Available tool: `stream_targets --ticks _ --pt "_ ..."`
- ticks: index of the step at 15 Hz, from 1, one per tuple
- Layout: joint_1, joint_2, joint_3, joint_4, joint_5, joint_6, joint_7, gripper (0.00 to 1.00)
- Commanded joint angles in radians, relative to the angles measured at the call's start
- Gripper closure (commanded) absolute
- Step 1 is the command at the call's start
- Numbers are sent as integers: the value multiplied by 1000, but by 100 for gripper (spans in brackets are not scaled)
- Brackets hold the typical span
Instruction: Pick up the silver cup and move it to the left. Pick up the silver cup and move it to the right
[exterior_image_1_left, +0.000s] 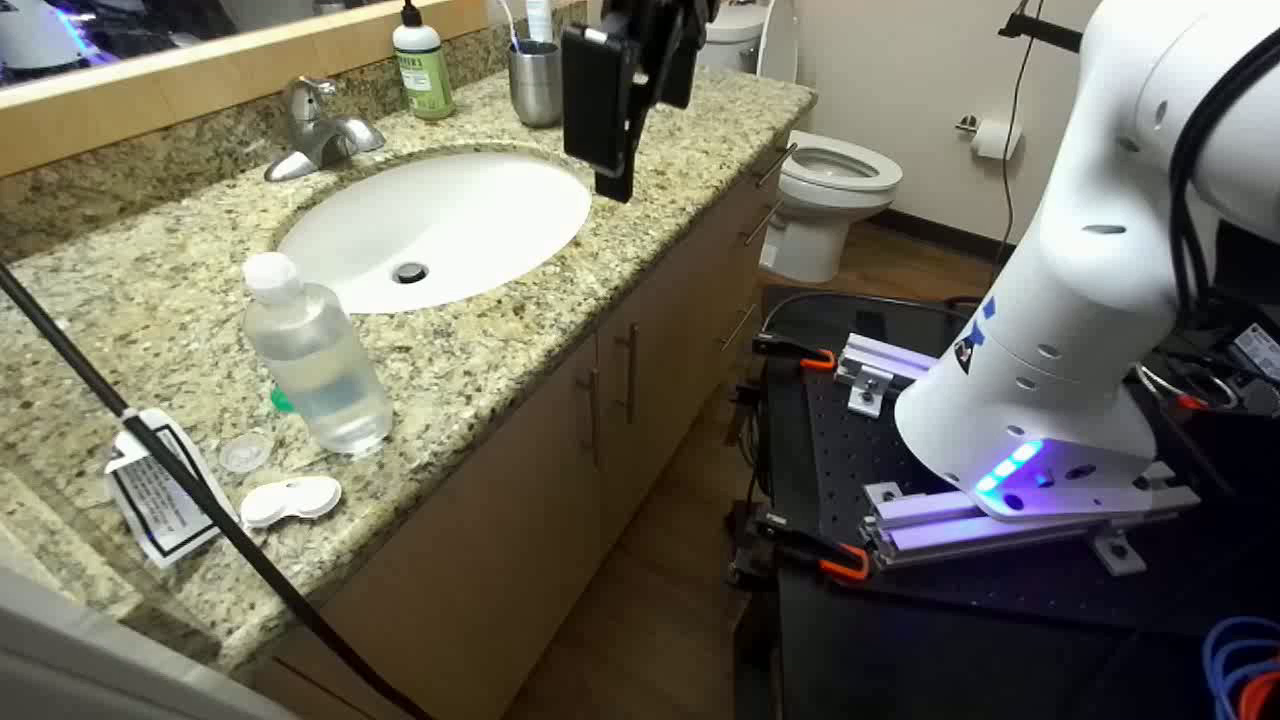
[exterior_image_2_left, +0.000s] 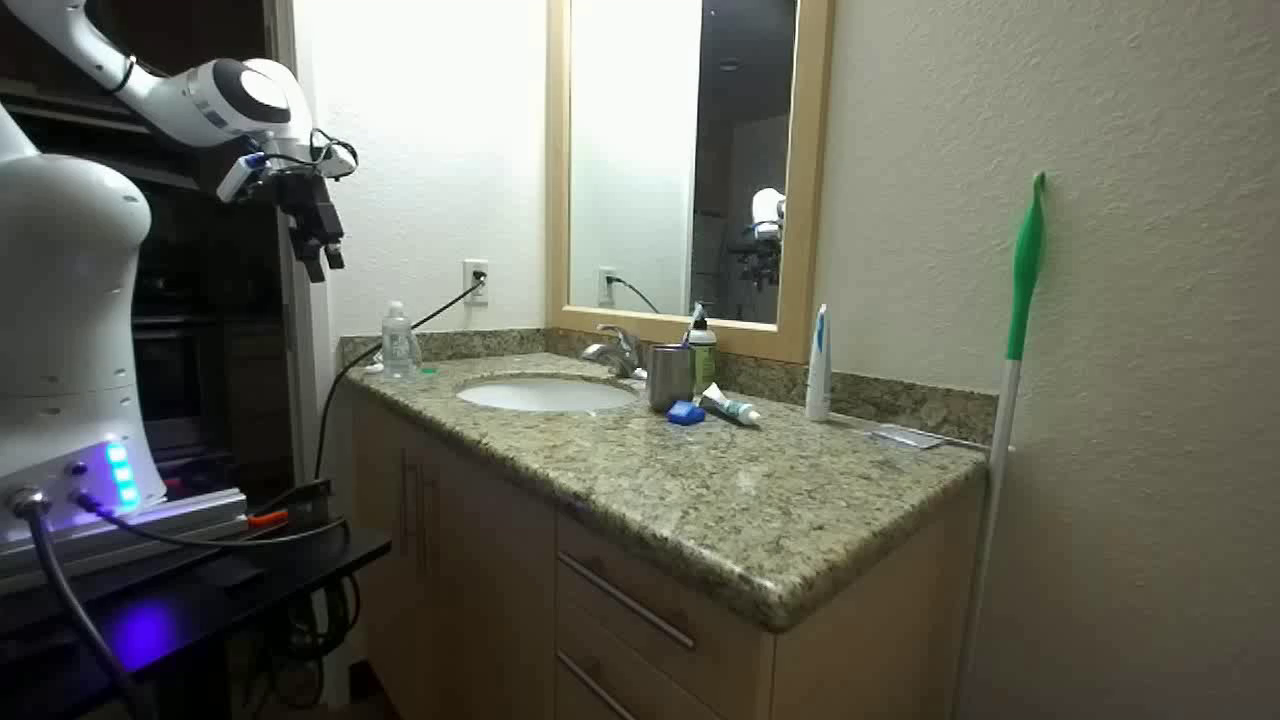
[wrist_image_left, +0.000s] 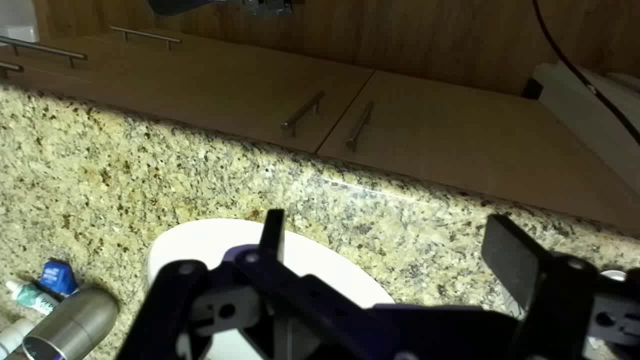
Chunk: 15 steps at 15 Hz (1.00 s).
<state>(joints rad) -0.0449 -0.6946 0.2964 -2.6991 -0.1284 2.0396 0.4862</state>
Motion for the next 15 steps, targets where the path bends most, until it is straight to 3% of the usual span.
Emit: stream_targets --ticks 1,3,6,7,9,11,13,15 --pt "14 3 -13 2 -9 -3 7 0" --pt "-74 8 -107 44 -23 42 9 0" --pt "-141 19 -242 103 5 11 -20 0" --pt "-107 0 -183 64 -9 22 2 0" --pt "-124 0 -216 76 -8 22 -24 0" --pt "-110 -33 -168 21 -43 60 -7 0" --pt "-187 102 -117 83 -91 143 149 0" --pt "-242 213 -170 172 -110 204 198 0"
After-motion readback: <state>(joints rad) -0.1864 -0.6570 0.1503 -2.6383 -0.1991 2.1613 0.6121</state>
